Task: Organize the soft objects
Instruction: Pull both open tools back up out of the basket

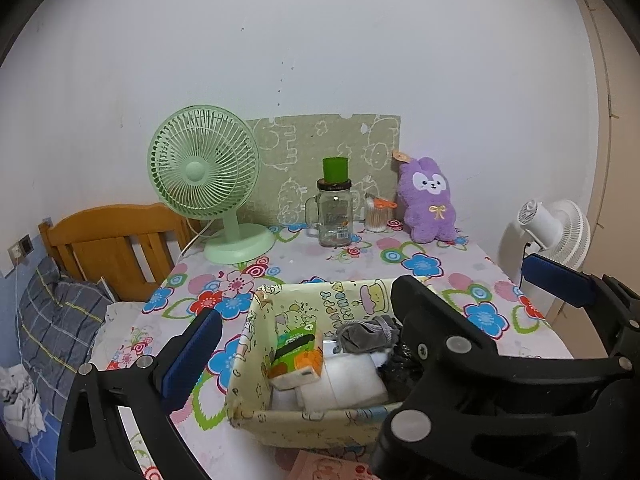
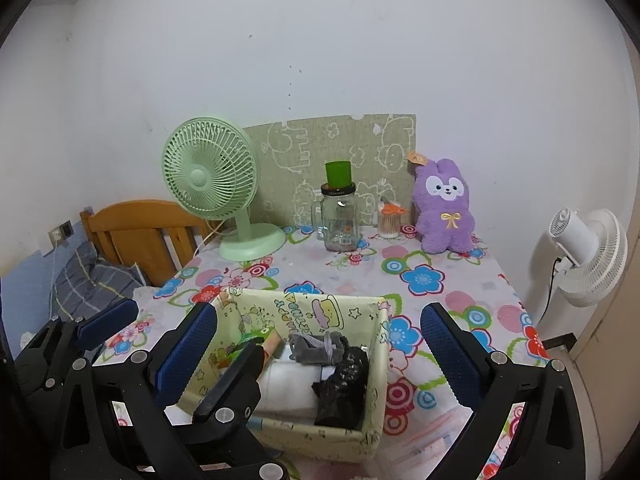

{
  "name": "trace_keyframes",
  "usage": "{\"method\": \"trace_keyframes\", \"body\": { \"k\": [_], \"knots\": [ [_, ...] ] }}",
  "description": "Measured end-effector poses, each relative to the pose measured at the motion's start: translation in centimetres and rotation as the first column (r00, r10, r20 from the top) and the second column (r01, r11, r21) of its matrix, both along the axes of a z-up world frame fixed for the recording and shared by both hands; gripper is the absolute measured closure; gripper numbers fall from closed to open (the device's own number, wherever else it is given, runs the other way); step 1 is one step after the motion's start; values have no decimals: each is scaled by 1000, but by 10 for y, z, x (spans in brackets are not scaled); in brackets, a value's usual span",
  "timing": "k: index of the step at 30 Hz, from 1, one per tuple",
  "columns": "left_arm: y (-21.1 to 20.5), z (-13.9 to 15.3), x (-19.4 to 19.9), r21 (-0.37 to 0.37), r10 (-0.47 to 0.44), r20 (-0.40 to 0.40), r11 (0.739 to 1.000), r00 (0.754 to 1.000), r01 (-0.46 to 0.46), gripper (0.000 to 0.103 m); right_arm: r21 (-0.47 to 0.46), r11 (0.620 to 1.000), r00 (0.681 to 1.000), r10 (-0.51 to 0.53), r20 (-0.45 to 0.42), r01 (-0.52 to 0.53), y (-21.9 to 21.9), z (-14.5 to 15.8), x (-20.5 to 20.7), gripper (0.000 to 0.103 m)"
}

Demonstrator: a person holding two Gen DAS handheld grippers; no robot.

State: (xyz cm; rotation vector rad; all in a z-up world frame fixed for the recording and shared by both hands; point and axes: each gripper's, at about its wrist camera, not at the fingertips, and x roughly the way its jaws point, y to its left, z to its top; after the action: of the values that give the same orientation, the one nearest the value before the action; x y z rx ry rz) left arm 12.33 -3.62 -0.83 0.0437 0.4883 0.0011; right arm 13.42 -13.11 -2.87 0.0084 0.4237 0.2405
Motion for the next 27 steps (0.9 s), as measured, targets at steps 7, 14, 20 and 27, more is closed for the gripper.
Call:
{"method": "trace_keyframes", "body": {
  "k": [7,14,20,27],
  "knots": [
    [-8,5,-22,6,-9,24,1000,1000,9,0,17,1000,1000,14,21,-14,-7,3,-23,0],
    [-15,7,-41,2,-10,36,1000,999,10,0,44,999,999,17,33,-18,-16,5,-47,0],
    [-17,3,-55,-16,-14,30,1000,999,15,0,11,1000,999,0,34,-1,-19,5,-62,0],
    [-21,-6,-66,-31,-15,24,999,1000,16,0,-9,1000,1000,18,11,-18,-24,-4,-73,0]
  ]
}}
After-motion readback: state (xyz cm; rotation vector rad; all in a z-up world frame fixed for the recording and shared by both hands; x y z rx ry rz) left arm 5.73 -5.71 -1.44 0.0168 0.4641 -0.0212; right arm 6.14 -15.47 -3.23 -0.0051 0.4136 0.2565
